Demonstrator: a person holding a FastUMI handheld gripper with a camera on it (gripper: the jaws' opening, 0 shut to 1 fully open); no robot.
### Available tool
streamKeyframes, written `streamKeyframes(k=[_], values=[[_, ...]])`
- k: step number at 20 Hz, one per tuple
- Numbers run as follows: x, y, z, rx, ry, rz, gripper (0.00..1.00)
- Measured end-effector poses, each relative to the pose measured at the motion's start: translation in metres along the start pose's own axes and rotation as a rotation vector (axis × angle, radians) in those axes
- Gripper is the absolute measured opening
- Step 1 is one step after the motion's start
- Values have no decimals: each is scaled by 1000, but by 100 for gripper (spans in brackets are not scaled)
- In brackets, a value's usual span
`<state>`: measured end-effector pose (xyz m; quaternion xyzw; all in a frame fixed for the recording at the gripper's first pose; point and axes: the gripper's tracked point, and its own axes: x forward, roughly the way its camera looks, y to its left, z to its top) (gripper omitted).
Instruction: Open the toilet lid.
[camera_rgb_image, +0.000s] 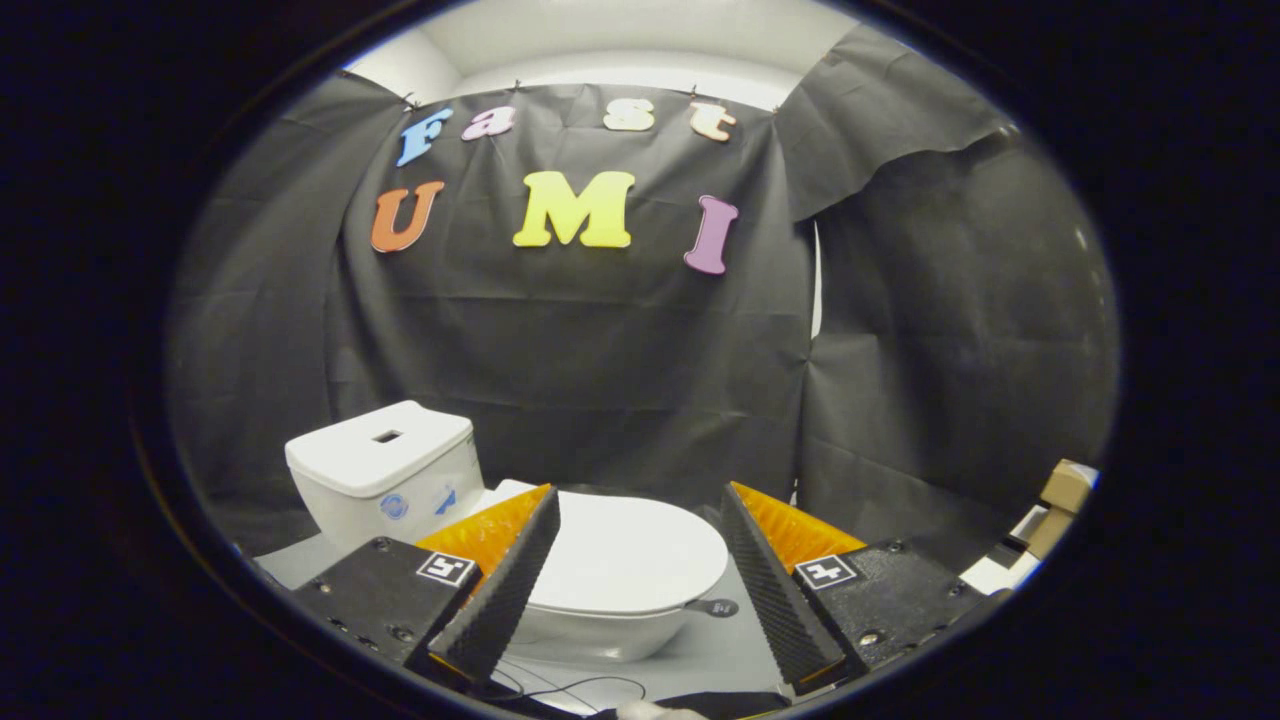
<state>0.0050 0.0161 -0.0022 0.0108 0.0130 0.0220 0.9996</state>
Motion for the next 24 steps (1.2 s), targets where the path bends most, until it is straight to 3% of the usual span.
streamKeyframes(k=[9,16,24], values=[[46,-10,-5,8,30,28,100],[101,-21,-43,166,158,128,100],[146,-69,-128,420,353,114,99]])
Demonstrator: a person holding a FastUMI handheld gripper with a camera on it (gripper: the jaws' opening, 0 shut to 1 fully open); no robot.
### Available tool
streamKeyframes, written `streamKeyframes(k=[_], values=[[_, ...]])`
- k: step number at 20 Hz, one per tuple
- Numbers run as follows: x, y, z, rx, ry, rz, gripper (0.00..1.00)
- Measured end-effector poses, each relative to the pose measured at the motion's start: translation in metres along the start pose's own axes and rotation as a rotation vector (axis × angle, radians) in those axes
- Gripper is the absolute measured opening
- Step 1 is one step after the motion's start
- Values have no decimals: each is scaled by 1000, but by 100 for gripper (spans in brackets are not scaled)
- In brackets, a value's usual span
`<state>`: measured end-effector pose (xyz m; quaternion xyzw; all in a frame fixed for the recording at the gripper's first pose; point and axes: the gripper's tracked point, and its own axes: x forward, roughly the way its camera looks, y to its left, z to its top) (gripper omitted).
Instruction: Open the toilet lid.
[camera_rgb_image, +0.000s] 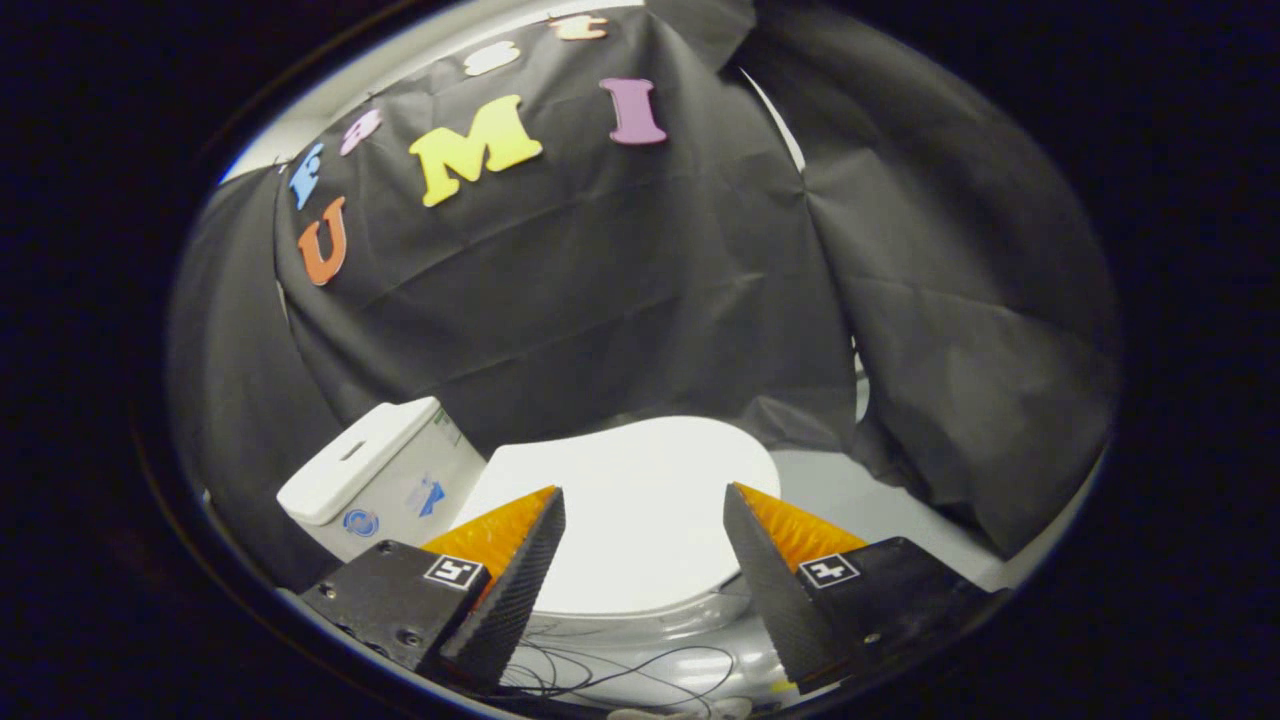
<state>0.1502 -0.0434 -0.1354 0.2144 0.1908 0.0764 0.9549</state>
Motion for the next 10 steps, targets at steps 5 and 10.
streamKeyframes(k=[5,10], values=[[22,-45,-33,187,98,-27,99],[32,-72,-55,378,153,-10,99]])
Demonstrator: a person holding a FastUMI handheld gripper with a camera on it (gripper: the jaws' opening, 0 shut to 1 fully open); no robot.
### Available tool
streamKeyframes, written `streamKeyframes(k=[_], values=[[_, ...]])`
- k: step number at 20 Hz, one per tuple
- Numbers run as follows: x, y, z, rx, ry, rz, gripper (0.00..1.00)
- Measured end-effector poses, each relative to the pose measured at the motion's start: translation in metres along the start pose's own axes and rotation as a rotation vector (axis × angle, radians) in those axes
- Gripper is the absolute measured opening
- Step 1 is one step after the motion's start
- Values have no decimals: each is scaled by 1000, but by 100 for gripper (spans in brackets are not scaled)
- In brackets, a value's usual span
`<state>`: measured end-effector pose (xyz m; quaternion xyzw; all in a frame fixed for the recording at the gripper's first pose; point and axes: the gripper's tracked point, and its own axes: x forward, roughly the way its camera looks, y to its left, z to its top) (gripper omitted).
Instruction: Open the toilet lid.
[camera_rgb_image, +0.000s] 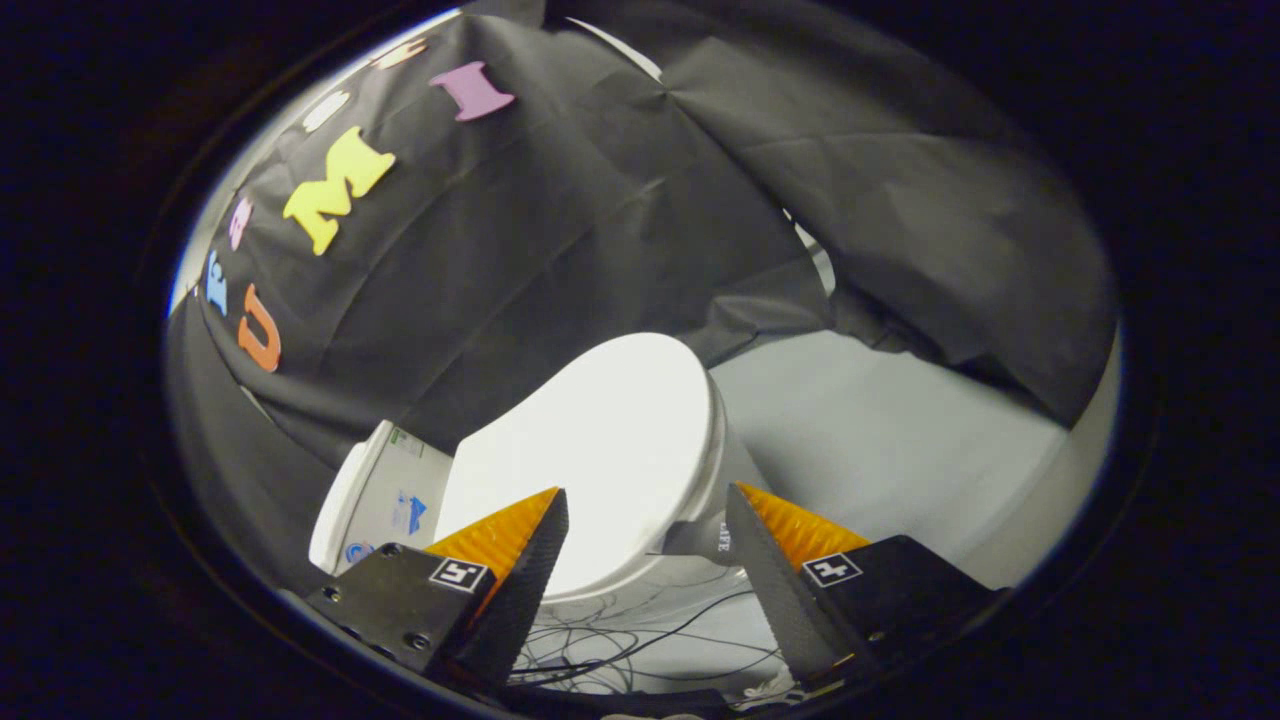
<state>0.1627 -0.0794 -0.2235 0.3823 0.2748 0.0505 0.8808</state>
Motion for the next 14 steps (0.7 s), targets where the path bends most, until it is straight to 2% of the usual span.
streamKeyframes(k=[4,5,8,14], values=[[3,-22,1,194,36,56,97],[3,-27,6,235,32,69,93],[0,-31,9,264,17,82,84],[3,-34,6,275,-1,48,83]])
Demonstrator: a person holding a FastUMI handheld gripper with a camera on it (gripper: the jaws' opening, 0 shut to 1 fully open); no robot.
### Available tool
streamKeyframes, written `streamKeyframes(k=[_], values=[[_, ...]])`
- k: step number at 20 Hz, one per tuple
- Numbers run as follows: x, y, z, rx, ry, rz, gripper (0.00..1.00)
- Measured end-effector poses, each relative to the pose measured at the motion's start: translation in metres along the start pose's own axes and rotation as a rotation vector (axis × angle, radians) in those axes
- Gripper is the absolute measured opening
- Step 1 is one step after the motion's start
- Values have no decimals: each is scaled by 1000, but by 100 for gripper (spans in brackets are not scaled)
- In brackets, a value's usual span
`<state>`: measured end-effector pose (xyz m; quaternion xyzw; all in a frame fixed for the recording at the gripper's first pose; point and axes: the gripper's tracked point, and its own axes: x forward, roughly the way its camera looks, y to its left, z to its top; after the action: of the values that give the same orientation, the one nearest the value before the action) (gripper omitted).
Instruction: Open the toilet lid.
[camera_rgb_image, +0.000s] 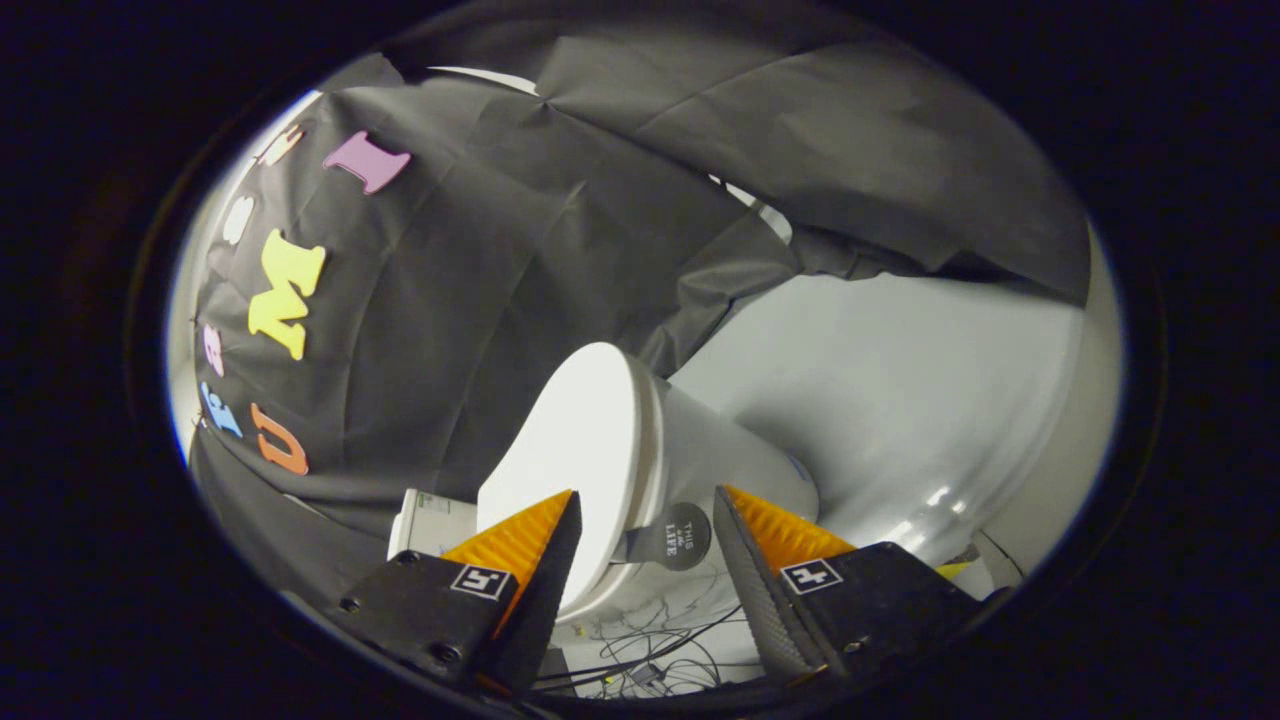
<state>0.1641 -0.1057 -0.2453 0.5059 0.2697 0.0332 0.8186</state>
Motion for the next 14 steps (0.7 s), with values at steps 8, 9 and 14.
streamKeyframes(k=[8,9,14], values=[[13,-16,-17,114,103,15,80],[14,-17,-16,114,111,16,76],[25,-16,-25,133,151,19,47]])
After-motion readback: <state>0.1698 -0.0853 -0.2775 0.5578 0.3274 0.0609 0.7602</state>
